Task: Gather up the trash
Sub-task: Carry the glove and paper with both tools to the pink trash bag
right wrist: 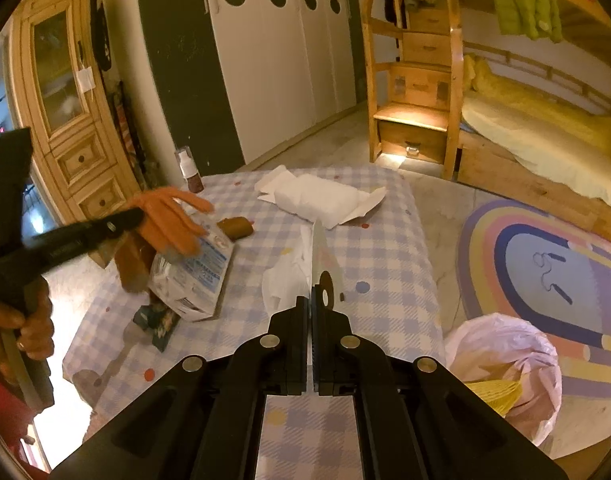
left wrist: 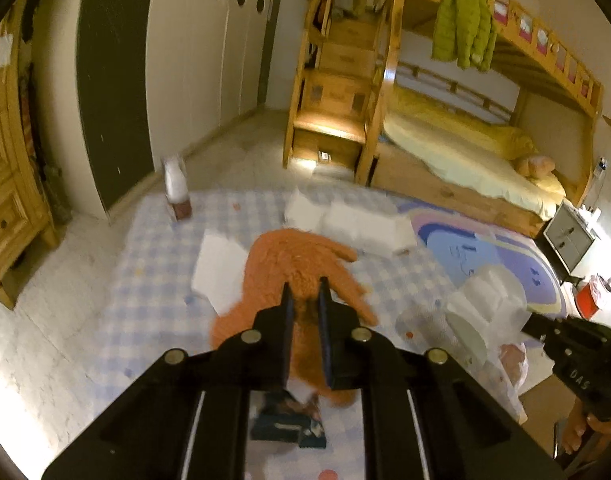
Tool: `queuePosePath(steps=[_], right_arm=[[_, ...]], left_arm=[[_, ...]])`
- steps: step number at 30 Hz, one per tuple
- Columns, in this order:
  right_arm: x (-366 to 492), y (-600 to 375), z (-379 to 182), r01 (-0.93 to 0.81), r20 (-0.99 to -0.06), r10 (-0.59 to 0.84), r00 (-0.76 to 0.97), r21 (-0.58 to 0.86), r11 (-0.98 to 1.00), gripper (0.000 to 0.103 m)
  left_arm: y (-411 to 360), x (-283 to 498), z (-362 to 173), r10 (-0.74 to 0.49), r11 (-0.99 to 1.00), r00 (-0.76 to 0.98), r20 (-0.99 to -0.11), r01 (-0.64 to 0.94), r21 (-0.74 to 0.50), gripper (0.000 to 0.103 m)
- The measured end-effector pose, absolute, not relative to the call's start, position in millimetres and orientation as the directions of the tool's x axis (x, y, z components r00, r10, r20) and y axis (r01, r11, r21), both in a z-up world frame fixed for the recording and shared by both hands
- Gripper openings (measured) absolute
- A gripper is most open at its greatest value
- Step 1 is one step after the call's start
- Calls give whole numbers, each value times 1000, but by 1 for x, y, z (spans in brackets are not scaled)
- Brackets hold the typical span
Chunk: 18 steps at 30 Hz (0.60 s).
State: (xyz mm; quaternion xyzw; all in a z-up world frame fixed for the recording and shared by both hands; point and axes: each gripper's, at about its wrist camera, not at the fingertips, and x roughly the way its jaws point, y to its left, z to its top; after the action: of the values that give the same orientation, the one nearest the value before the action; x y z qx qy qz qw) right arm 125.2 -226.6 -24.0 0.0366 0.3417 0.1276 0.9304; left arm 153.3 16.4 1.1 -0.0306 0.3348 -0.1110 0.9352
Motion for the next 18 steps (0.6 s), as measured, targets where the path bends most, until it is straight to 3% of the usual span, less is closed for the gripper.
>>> queuePosePath(steps=[9,18], right_arm=[[98,-240,4,-201,-558,259,789,163,966,1],[66,-266,14,-150,-538,216,815,164,975,1]], left_arm=[[17,112,82,-286,958,832,-475,259,-123,9],[-28,86,82,-463,886,763,-452,414,-208,9]])
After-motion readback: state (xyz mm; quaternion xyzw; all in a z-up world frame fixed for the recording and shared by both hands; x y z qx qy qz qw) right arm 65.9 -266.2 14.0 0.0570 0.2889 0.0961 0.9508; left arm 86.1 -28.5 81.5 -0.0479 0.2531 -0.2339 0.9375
